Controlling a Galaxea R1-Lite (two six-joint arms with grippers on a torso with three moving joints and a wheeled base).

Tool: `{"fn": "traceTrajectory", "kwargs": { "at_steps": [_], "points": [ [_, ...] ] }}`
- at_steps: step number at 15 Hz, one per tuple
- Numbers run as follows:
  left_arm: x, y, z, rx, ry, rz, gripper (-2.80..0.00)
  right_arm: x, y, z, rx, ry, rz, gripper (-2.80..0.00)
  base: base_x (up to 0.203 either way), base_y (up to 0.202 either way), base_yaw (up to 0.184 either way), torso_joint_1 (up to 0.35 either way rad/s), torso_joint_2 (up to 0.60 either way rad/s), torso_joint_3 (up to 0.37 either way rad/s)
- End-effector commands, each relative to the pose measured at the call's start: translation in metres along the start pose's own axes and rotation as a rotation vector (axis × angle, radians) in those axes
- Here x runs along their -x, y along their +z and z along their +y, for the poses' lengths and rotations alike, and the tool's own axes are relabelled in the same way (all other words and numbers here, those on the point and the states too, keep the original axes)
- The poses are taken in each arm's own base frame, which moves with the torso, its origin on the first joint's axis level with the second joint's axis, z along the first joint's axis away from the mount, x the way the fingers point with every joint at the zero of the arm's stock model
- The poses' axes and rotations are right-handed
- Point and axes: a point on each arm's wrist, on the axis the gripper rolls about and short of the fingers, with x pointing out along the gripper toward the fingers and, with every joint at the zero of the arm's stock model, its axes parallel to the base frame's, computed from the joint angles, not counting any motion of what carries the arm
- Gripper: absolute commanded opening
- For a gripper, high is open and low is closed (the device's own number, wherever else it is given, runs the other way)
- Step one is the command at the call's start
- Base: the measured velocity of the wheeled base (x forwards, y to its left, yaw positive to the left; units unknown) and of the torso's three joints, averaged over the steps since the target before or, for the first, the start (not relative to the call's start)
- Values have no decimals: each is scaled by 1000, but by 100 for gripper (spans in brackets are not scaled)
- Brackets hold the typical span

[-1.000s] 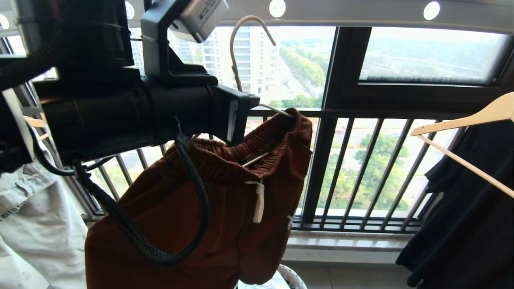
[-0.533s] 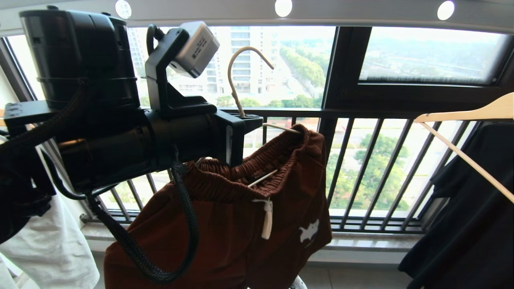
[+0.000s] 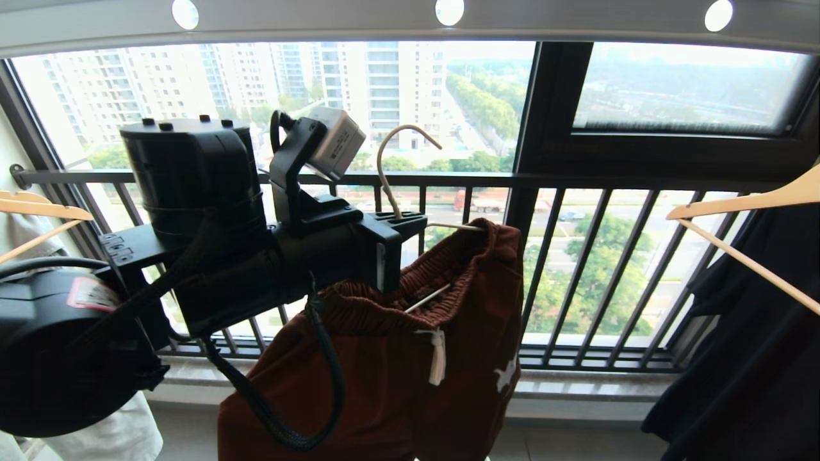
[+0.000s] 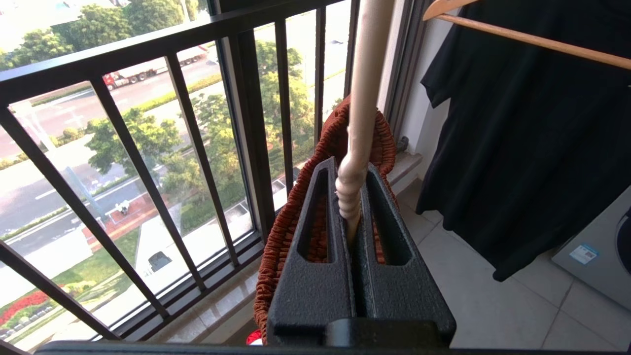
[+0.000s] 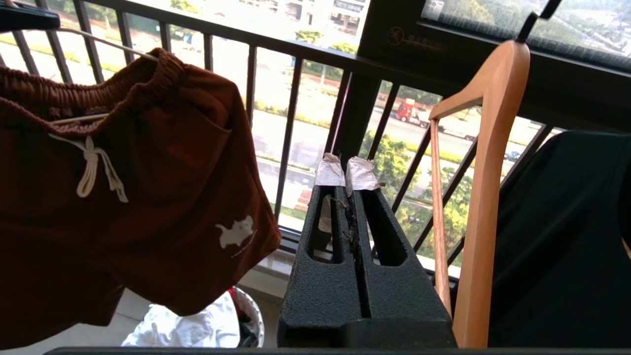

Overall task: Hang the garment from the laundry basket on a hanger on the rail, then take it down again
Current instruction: Take the clothes off the clothes rack

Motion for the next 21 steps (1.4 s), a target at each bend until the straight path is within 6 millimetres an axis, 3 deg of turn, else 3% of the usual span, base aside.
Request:
{"fn": "traceTrajectory", "kwargs": {
  "at_steps": [1,5,8,10,16,21],
  "points": [
    [-15,-19,3,5,1,38,-280,-54,23,-11,-4,39,110,-280,0,0,0,0,0,0],
    [-34,-37,6,6,4,40,-280,-118,44,-12,-28,174,178,-280,0,0,0,0,0,0],
    [-47,-46,13,-1,20,-30,-280,-168,39,13,-55,236,238,-280,0,0,0,0,0,0],
    [-51,-51,17,-1,32,-48,-280,-191,35,33,-94,245,243,-280,0,0,0,0,0,0],
    [-45,-37,26,27,54,-93,-280,-240,3,61,-254,252,391,-280,0,0,0,0,0,0],
    [-50,-44,26,31,50,-69,-280,-291,-36,84,-267,279,456,-280,0,0,0,0,0,0]
  ]
}}
